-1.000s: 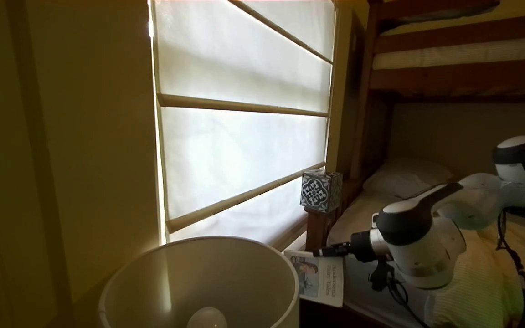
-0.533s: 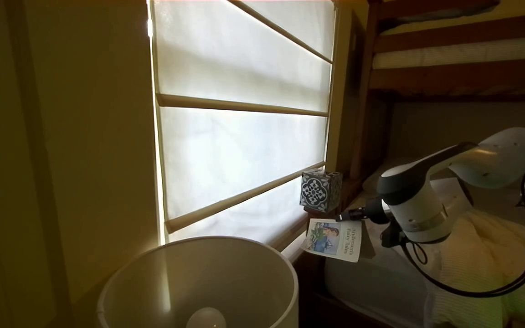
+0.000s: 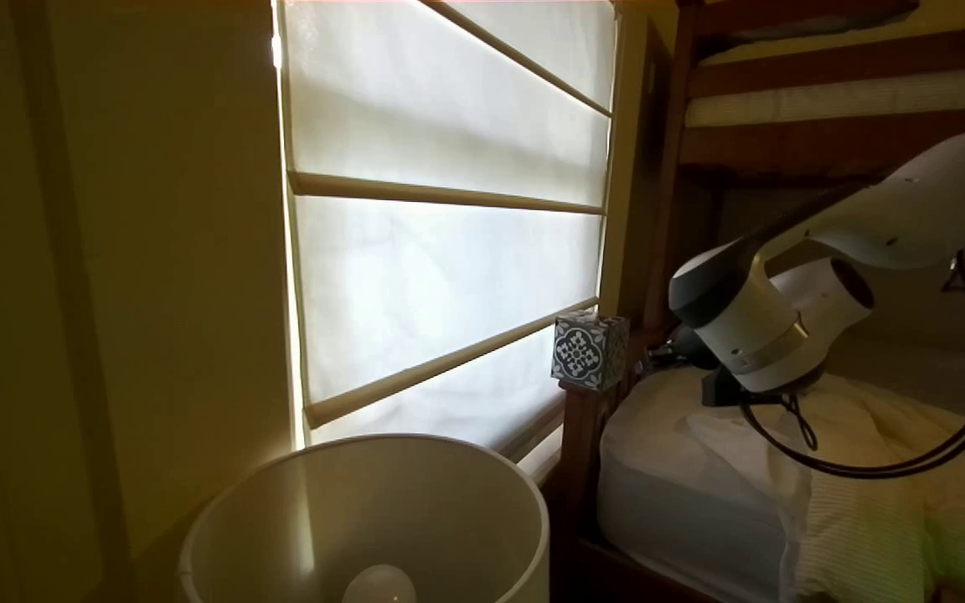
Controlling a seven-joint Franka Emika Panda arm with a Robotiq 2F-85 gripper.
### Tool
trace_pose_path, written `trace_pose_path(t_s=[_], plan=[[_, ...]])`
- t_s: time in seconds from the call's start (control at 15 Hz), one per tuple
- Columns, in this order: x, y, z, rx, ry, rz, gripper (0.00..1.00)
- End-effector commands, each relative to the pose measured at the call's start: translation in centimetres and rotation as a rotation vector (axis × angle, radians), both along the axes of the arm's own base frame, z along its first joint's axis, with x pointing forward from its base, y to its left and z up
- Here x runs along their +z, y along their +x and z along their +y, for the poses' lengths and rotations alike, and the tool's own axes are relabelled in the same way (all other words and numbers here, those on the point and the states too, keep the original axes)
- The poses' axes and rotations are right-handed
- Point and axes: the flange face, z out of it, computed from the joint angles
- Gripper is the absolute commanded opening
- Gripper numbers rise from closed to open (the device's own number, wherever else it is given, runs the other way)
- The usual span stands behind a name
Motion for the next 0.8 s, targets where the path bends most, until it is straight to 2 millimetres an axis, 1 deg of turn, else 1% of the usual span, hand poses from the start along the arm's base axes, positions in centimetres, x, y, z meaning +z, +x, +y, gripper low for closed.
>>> trace_pose_path(t_s=[0.0, 0.07, 0.13, 0.2, 0.27, 0.4, 0.47, 0.53, 0.6, 0.67, 0.73], plan=[[2.3, -1.1, 4.5, -0.094, -0.05, 0.054, 0.06], [2.6, -1.6, 5.9, -0.096, -0.054, 0.075, 0.06], [2.1, -2.1, 7.0, -0.121, -0.071, 0.113, 0.5], [1.5, -2.8, 7.9, -0.145, -0.091, 0.159, 0.51], [1.2, -3.6, 9.2, -0.166, -0.102, 0.191, 0.56], [0.5, -5.4, 11.5, -0.218, -0.132, 0.253, 0.69], [0.2, -6.4, 12.6, -0.247, -0.143, 0.276, 0.78], [0.0, -7.5, 13.5, -0.277, -0.156, 0.304, 0.84], [-0.3, -8.6, 14.3, -0.31, -0.166, 0.332, 0.92], [-0.7, -7.0, 13.3, -0.223, -0.109, 0.346, 0.73], [-0.8, -7.8, 14.1, -0.243, -0.125, 0.357, 0.79]])
